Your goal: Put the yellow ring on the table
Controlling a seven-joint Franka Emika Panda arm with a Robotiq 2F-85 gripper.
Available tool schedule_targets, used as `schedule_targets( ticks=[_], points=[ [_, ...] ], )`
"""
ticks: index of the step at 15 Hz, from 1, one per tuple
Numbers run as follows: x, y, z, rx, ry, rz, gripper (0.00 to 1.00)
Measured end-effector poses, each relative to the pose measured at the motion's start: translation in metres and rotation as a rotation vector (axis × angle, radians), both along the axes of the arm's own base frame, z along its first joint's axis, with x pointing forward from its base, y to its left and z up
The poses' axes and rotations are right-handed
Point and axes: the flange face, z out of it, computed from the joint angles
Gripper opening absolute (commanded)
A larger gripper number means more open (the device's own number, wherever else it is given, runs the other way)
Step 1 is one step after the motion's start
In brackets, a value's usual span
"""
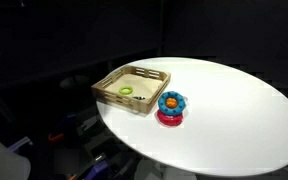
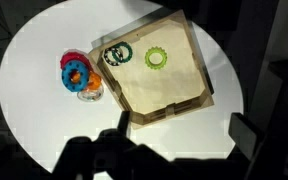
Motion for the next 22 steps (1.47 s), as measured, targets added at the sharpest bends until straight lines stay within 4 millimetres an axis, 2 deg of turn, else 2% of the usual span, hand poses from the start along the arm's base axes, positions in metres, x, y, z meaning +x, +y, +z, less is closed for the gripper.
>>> schedule_targets(
  ticks=[12,18,22],
  points=[
    [0.005,-0.001,-0.005,0.003,0.009,-0.001,1.0],
    [0.03,-0.009,-0.02,0.041,-0.013,0.01,1.0],
    [0.049,-0.021,-0.047,0.063,-0.01,0.058,1.0]
  ],
)
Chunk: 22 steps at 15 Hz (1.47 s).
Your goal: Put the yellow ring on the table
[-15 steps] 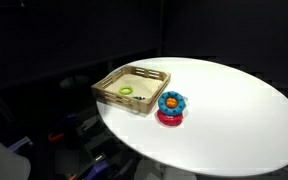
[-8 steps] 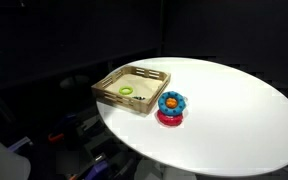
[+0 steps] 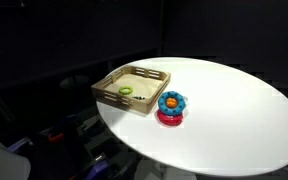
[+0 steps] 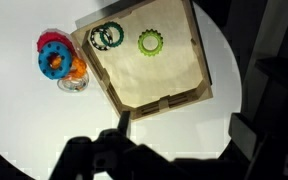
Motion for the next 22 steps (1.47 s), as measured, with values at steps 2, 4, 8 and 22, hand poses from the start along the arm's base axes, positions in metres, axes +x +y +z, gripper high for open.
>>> schedule_targets(
  ticks=[2,4,8,22],
  points=[
    [0.007,-0.007,-0.021,0.007,0.022,0.02,1.0],
    [0.013,-0.012,-0.043,0.01,0.052,0.038,1.0],
    [0.022,-0.016,-0.087,0.006,0.123,0.047,1.0],
    [0.03,-0.017,-0.132,-0.03,0.209,0.064,1.0]
  ],
)
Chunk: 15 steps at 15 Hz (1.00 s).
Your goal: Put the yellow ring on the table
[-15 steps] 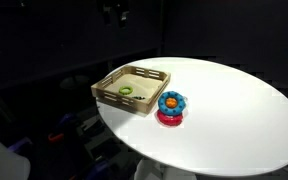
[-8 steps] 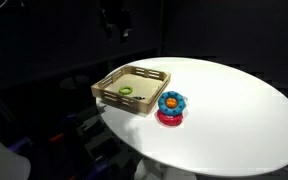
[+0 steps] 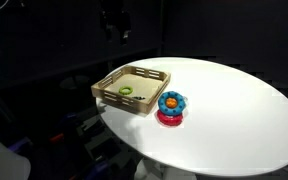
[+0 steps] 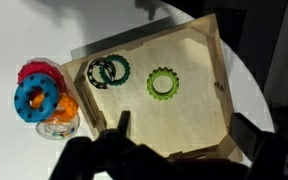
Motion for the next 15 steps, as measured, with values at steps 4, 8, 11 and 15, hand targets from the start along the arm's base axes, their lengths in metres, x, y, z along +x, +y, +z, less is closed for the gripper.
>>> schedule_targets(
  ticks=[4,8,11,15],
  points=[
    [0.006,-0.004,-0.021,-0.002,0.041,-0.032,1.0],
    [0.019,-0.01,-0.053,0.013,0.056,-0.051,1.0],
    [0.027,-0.01,-0.08,0.026,0.058,-0.055,1.0],
    [0.032,-0.005,-0.114,0.033,0.055,-0.042,1.0]
  ],
)
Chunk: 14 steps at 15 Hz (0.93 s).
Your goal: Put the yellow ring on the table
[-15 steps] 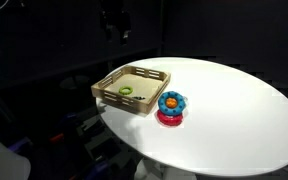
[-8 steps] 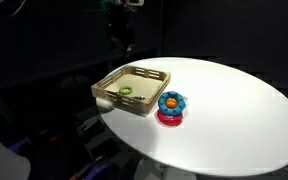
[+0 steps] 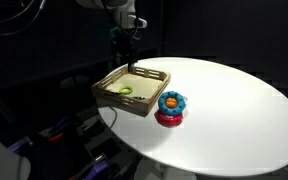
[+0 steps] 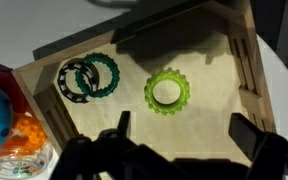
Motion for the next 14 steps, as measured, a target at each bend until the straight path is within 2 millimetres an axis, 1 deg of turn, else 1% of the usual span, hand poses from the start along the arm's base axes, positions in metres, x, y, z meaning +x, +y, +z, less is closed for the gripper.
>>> schedule_targets(
  ticks=[3,7,14],
  points=[
    [0.001,0.004,-0.019,-0.001,-0.01,0.018,1.0],
    [0.003,0.006,-0.036,-0.017,-0.036,0.024,1.0],
    [0.001,0.001,-0.069,-0.047,-0.03,-0.002,1.0]
  ],
)
